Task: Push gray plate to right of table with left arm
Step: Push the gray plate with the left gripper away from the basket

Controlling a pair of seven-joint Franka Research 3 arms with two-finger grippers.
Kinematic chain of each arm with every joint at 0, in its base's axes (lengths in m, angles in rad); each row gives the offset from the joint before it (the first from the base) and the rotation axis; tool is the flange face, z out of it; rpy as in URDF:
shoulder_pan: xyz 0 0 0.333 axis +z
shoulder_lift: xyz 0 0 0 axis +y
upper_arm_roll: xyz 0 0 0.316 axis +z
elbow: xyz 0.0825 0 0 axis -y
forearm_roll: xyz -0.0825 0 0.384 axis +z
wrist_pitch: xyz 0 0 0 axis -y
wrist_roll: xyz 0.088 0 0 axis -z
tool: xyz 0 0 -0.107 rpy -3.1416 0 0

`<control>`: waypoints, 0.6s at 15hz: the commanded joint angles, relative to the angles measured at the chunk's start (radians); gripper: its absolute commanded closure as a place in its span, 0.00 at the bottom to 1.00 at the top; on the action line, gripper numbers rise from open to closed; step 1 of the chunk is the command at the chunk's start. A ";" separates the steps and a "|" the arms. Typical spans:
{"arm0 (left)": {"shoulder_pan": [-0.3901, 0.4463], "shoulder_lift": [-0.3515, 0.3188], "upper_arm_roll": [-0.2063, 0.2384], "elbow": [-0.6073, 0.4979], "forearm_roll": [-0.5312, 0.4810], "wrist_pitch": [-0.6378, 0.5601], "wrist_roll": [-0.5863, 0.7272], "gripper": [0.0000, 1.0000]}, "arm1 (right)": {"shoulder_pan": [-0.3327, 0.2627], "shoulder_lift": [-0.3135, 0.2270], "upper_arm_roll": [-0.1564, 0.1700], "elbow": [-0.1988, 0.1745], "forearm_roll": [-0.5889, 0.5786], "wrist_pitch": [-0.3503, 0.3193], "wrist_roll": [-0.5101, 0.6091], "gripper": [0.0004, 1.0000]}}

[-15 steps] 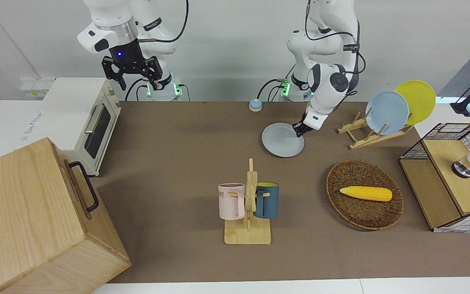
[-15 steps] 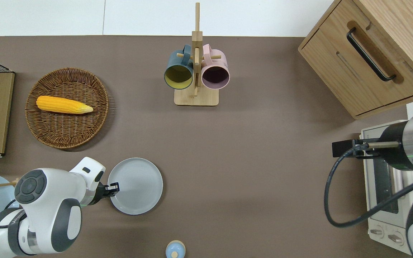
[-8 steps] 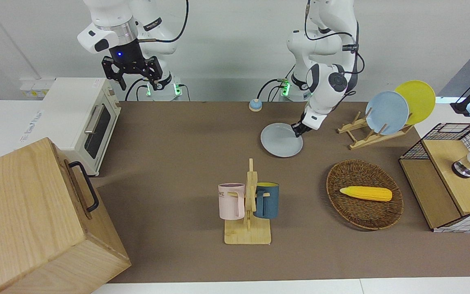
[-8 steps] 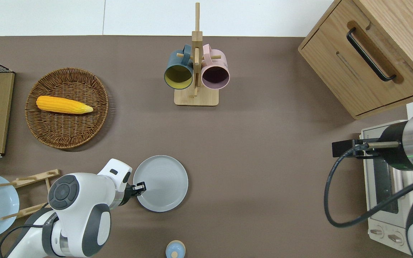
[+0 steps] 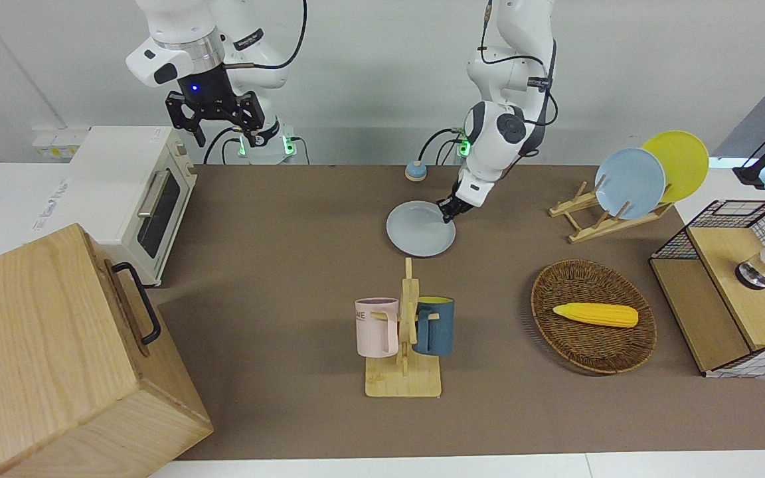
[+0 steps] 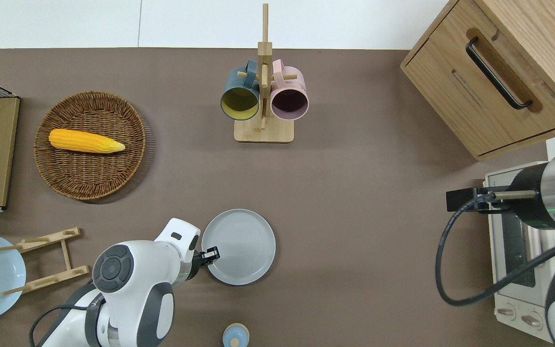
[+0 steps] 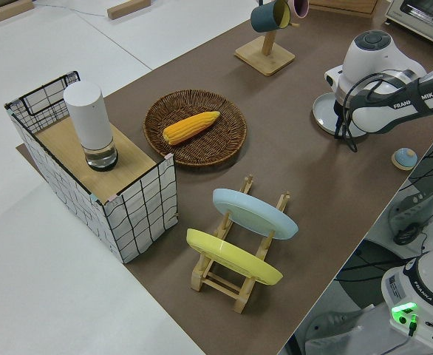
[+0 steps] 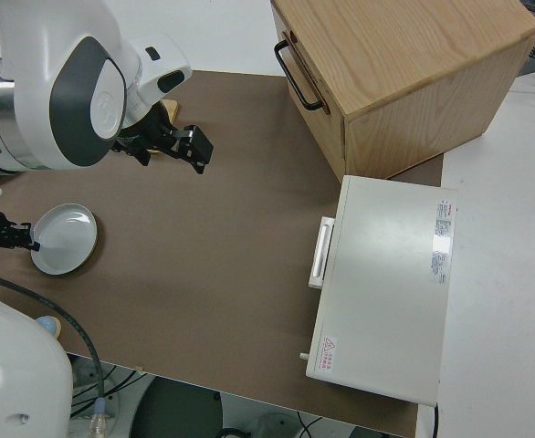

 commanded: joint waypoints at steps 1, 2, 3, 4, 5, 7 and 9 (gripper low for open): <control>-0.109 0.115 -0.015 -0.017 -0.067 0.107 -0.068 1.00 | -0.030 -0.027 0.017 -0.027 0.022 -0.001 0.011 0.00; -0.129 0.118 -0.015 -0.017 -0.067 0.126 -0.091 1.00 | -0.030 -0.027 0.017 -0.027 0.022 -0.001 0.011 0.00; -0.149 0.124 -0.015 -0.014 -0.068 0.135 -0.110 1.00 | -0.030 -0.027 0.017 -0.027 0.022 -0.001 0.011 0.00; -0.169 0.130 -0.013 -0.013 -0.068 0.143 -0.121 1.00 | -0.030 -0.027 0.017 -0.027 0.022 -0.001 0.011 0.00; -0.185 0.135 -0.010 -0.011 -0.068 0.150 -0.122 1.00 | -0.030 -0.027 0.017 -0.027 0.022 -0.001 0.011 0.00; -0.212 0.148 -0.007 -0.010 -0.084 0.178 -0.124 1.00 | -0.030 -0.027 0.017 -0.027 0.022 -0.001 0.011 0.00; -0.235 0.171 -0.009 0.004 -0.128 0.209 -0.122 1.00 | -0.030 -0.027 0.017 -0.027 0.022 -0.001 0.011 0.00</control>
